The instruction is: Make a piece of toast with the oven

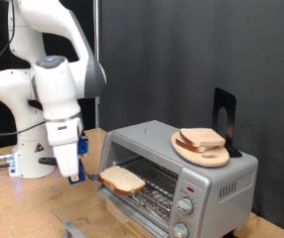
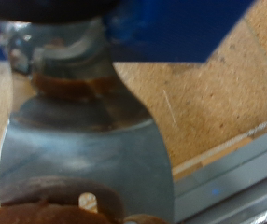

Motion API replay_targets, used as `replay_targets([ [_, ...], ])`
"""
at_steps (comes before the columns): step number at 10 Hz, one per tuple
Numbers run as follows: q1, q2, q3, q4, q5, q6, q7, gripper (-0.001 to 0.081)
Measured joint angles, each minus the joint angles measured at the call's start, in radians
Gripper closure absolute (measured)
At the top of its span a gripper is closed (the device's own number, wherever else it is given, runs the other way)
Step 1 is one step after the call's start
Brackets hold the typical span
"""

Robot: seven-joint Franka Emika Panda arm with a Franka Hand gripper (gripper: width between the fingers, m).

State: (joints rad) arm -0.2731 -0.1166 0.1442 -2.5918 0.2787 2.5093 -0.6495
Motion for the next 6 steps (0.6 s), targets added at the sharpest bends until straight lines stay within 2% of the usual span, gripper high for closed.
replay_targets([
  [2, 0.004, 0.016, 0.029, 0.027, -0.01, 0.002, 0.013, 0.0422],
  [3, 0.006, 0.016, 0.044, 0.036, -0.044, -0.011, 0.03, 0.0422],
  [6, 0.006, 0.016, 0.093, 0.041, -0.276, -0.016, 0.175, 0.0422],
])
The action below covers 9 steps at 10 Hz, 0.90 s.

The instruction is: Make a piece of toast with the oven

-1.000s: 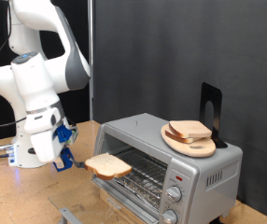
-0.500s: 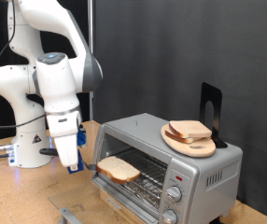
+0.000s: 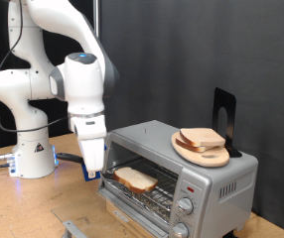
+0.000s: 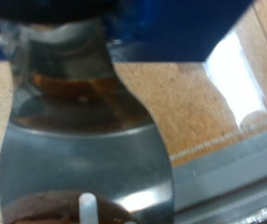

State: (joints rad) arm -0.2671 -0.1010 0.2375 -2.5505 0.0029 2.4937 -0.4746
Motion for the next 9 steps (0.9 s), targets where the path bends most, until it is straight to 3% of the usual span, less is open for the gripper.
replay_targets([
  [1, 0.0, -0.002, 0.009, -0.002, -0.051, 0.024, 0.037, 0.0422],
  [3, 0.001, -0.013, 0.019, -0.006, -0.063, 0.062, 0.048, 0.0422],
  [9, 0.006, -0.037, 0.044, 0.004, -0.023, 0.01, 0.086, 0.0422],
])
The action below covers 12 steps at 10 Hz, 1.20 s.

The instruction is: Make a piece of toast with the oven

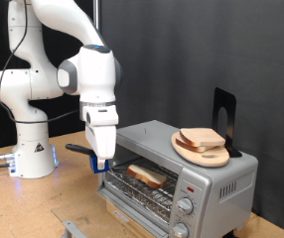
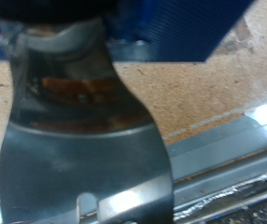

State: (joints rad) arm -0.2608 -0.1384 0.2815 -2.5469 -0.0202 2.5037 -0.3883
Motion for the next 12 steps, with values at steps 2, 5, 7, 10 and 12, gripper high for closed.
replay_targets([
  [2, 0.0, 0.0, 0.003, 0.004, 0.018, -0.041, 0.003, 0.0422],
  [5, -0.007, -0.003, -0.016, -0.008, 0.026, -0.085, -0.044, 0.0422],
  [7, -0.013, -0.016, -0.046, -0.032, 0.033, -0.106, -0.1, 0.0422],
  [10, -0.02, -0.056, -0.103, -0.085, 0.087, -0.102, -0.188, 0.0422],
  [12, -0.02, -0.093, -0.151, -0.11, 0.222, -0.078, -0.271, 0.0422],
])
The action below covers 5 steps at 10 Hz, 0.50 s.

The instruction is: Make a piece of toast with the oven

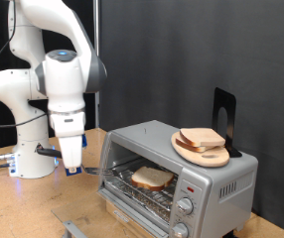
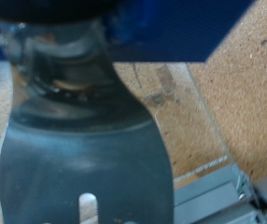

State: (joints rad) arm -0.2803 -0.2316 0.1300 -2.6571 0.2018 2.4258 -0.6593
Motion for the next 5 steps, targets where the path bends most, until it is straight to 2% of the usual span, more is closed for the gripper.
replay_targets([
  [3, 0.003, -0.013, -0.014, -0.003, 0.064, -0.007, -0.024, 0.0422],
  [5, 0.013, -0.037, -0.045, 0.008, 0.233, -0.049, -0.119, 0.0422],
])
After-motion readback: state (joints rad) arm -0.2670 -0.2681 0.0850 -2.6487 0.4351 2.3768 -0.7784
